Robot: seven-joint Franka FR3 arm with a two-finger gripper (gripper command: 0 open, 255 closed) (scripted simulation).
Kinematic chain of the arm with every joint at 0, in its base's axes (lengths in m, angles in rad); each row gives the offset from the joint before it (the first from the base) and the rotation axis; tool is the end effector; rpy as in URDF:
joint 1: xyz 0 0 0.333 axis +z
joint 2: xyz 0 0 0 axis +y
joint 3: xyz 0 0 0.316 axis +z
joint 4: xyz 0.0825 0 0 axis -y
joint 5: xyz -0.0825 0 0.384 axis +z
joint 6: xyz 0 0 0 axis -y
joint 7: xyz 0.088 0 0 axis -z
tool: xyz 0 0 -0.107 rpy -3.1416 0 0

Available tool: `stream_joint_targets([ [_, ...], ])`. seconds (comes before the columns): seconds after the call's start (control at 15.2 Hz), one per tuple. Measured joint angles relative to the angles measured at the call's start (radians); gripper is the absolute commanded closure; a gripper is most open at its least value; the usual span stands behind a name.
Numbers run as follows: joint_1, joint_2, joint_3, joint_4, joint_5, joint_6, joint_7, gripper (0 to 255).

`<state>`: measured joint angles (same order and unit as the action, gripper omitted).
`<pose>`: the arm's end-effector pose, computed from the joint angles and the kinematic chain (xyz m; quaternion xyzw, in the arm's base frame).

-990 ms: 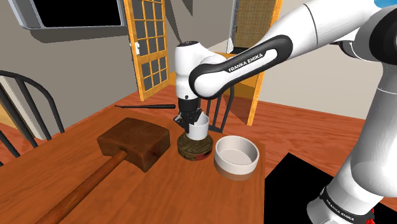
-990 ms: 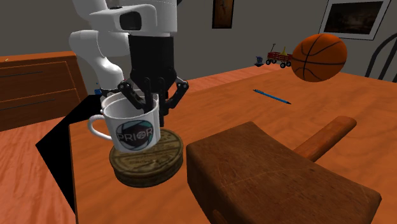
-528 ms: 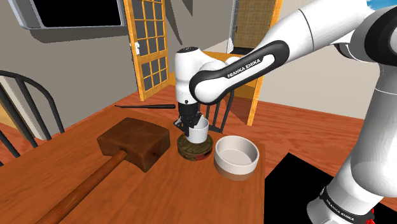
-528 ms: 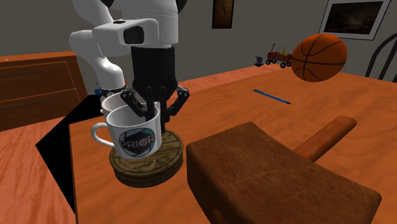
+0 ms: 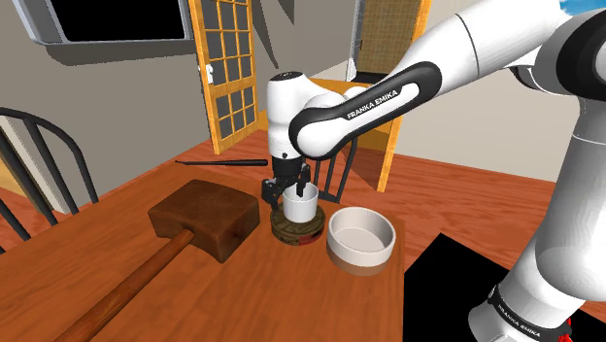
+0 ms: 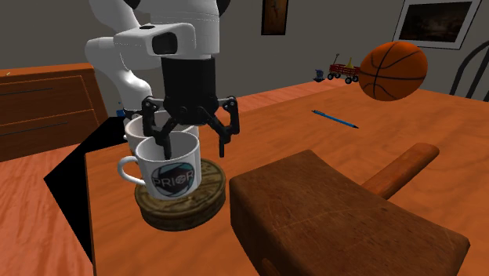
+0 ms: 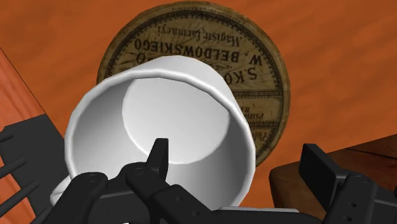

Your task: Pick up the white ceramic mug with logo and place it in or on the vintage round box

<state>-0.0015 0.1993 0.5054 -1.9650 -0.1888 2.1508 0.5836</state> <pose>0.5284 0.2709 0.3860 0.9995 0.0069 0.0228 0.0228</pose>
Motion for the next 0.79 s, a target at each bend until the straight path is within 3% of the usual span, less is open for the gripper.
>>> stream_joint_targets([
  [0.4,-0.004,-0.051,0.01,0.056,0.037,-0.098,-0.023,0],
  [0.79,-0.005,-0.055,0.011,0.066,0.04,-0.112,-0.026,0],
])
